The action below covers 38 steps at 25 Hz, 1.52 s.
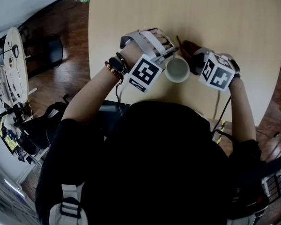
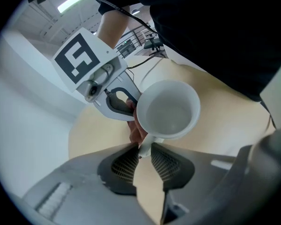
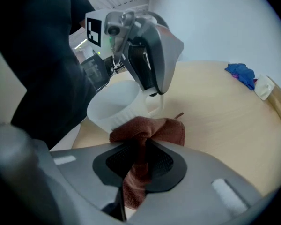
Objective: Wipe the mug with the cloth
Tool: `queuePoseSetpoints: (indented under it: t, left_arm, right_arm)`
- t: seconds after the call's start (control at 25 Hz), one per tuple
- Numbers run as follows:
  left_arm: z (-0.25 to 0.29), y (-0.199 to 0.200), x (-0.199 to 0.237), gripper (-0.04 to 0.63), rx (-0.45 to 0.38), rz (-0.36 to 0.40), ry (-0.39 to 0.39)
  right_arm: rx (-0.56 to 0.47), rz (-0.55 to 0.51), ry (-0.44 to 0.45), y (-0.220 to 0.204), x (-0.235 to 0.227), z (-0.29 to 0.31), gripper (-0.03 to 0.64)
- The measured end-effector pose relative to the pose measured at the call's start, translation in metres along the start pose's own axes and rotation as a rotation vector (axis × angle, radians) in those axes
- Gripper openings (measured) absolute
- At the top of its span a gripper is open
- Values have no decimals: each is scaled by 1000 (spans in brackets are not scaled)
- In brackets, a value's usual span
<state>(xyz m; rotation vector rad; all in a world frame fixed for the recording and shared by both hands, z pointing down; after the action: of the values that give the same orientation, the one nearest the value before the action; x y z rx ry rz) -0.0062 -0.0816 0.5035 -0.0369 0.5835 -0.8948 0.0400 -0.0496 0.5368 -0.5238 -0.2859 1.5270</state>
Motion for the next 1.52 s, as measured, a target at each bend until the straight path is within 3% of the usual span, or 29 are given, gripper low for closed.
queuePoseSetpoints:
  t: [0.12, 0.36, 0.64, 0.8, 0.96, 1.28, 1.52]
  left_arm:
    - [0, 7, 1, 94, -12, 6, 2]
    - [1, 8, 8, 94, -23, -9, 13]
    - [0, 8, 9, 94, -21, -8, 16]
    - [0, 8, 10, 94, -13, -15, 13]
    - [2, 5, 9, 91, 5, -43, 21]
    - [3, 0, 13, 87, 5, -80, 29]
    - [2, 3, 13, 86, 5, -86, 30]
  right_arm:
    - [28, -4, 20, 0, 10, 15, 63]
    - [70, 13, -21, -1, 8, 15, 63]
    - [-104, 146, -51, 16, -1, -19, 63]
    - [-168, 128, -80, 39, -10, -47, 63]
    - [-103, 42, -99, 47, -14, -43, 63]
    - [-60, 75, -64, 37, -27, -17, 60]
    - [73, 15, -36, 18, -28, 13, 60]
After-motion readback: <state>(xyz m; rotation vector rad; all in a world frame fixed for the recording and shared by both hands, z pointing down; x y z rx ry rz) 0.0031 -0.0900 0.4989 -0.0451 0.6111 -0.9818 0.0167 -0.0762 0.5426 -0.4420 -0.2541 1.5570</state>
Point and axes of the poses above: the fingertips, and each gripper's own axes: z forward along the fingers, x to its left, y out of its top, the point moved 1 cm from there along -z, backward along the fingers, and after that the axes turned 9 degrees about -z, right-handed, at the moved point
